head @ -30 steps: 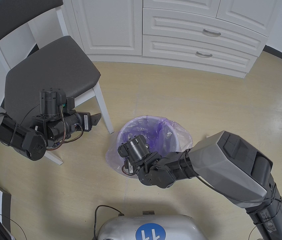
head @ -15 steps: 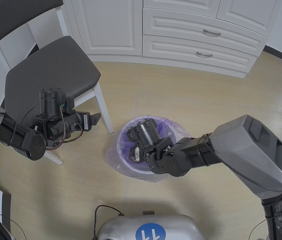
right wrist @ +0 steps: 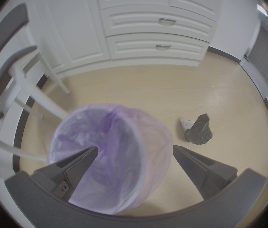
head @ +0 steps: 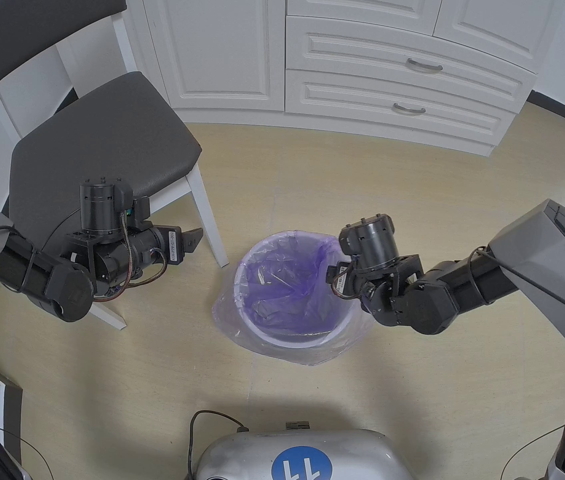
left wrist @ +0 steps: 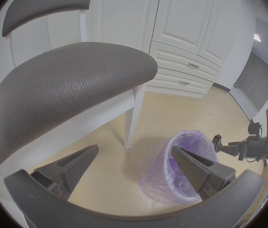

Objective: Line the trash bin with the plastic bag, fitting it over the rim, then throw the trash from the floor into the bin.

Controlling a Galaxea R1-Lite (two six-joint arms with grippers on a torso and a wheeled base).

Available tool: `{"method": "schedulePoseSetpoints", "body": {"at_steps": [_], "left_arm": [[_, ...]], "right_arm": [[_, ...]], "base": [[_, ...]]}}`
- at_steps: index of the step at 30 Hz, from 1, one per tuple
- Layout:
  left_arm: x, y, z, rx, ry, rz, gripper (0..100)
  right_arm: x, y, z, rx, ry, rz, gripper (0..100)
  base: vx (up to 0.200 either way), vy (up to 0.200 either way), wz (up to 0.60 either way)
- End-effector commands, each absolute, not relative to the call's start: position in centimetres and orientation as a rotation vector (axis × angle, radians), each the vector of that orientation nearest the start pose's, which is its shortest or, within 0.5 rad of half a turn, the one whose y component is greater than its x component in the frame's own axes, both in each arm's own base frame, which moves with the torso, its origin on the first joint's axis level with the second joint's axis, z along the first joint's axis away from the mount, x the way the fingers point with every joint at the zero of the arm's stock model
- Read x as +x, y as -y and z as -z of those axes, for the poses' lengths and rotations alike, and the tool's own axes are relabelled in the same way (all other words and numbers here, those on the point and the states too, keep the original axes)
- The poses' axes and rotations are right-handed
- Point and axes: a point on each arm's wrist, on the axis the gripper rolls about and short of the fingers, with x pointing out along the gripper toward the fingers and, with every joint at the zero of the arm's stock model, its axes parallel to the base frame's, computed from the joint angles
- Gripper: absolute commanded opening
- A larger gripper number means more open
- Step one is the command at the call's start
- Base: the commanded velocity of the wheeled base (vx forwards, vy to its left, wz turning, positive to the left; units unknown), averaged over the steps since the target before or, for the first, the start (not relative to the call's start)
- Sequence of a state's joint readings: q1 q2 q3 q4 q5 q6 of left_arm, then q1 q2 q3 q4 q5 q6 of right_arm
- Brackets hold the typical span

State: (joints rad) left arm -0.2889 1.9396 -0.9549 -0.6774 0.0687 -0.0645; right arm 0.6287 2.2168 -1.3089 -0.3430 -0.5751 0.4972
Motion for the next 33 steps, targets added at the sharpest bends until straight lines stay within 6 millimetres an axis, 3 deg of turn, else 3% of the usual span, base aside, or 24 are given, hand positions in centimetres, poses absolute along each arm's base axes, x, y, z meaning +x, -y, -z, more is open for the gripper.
{"method": "schedulePoseSetpoints", "body": {"at_steps": [1, 7, 14, 17, 24, 26, 30, 33], "left_arm": [[35.3, 10.4, -14.0, -0.006, -0.323, 0.207, 100], [35.7, 10.5, -13.9, 0.0, -0.321, 0.208, 100], [35.6, 10.5, -13.8, 0.014, -0.321, 0.212, 100], [35.6, 10.5, -13.9, 0.008, -0.3, 0.211, 100], [35.7, 10.5, -13.5, 0.012, -0.31, 0.212, 100], [35.8, 10.7, -12.7, 0.019, -0.331, 0.215, 100], [36.1, 10.8, -11.7, 0.038, -0.357, 0.22, 100], [36.9, 11.0, -9.9, 0.059, -0.398, 0.221, 100]], "right_arm": [[35.8, -20.5, -8.9, 0.223, -0.421, 0.114, 100], [36.2, -18.0, -7.8, 0.262, -0.409, 0.122, 100], [37.9, -16.6, -4.2, 0.267, -0.489, 0.139, 100], [39.6, -15.6, -2.5, 0.279, -0.506, 0.161, 100], [40.1, -15.8, 0.1, 0.308, -0.57, 0.127, 100], [40.5, -16.0, 1.7, 0.308, -0.598, 0.123, 100], [41.0, -16.0, 2.9, 0.305, -0.611, 0.13, 100], [41.8, -15.7, 4.3, 0.304, -0.619, 0.143, 100]], "base": [[0.0, 0.0, 0.0], [0.0, 0.0, 0.0], [0.0, 0.0, 0.0], [0.0, 0.0, 0.0], [0.0, 0.0, 0.0], [0.0, 0.0, 0.0], [0.0, 0.0, 0.0], [0.0, 0.0, 0.0]]}}
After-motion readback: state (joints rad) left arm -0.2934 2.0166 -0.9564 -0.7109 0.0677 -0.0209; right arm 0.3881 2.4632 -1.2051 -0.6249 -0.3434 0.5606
